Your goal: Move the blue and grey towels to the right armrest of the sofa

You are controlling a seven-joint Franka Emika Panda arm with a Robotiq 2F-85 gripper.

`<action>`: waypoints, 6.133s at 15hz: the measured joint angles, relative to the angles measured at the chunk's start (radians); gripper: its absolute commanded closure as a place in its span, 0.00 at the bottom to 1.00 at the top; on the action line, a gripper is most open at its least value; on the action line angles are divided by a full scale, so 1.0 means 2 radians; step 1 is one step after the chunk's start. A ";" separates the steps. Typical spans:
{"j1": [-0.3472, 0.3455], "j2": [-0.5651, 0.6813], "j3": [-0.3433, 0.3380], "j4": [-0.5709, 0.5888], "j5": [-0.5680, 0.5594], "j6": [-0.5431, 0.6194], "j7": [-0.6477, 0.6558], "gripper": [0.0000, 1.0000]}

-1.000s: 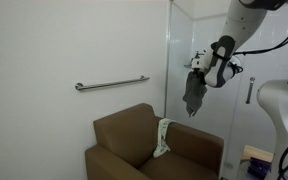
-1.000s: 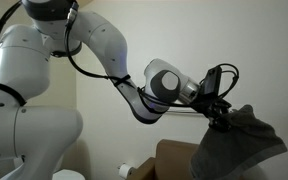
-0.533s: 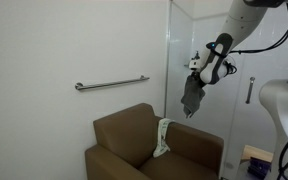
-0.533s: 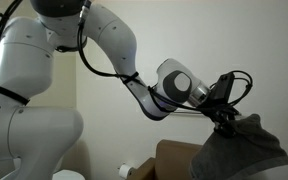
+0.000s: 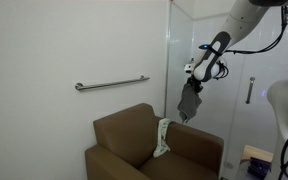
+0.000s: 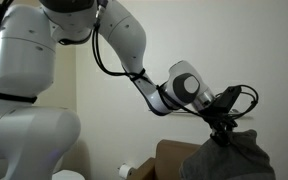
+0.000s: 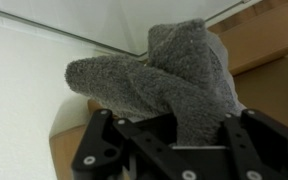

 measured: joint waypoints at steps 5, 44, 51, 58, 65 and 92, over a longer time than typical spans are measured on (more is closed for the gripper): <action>-0.137 0.035 0.152 0.026 0.142 -0.052 -0.039 0.97; -0.655 0.352 0.601 0.443 0.191 -0.307 -0.462 0.97; -0.651 0.352 0.598 0.443 0.185 -0.303 -0.484 0.97; -0.608 0.359 0.588 0.439 0.174 -0.303 -0.472 0.97; -0.590 0.367 0.570 0.451 0.175 -0.302 -0.412 0.97; -0.606 0.443 0.578 0.558 0.178 -0.331 -0.318 0.00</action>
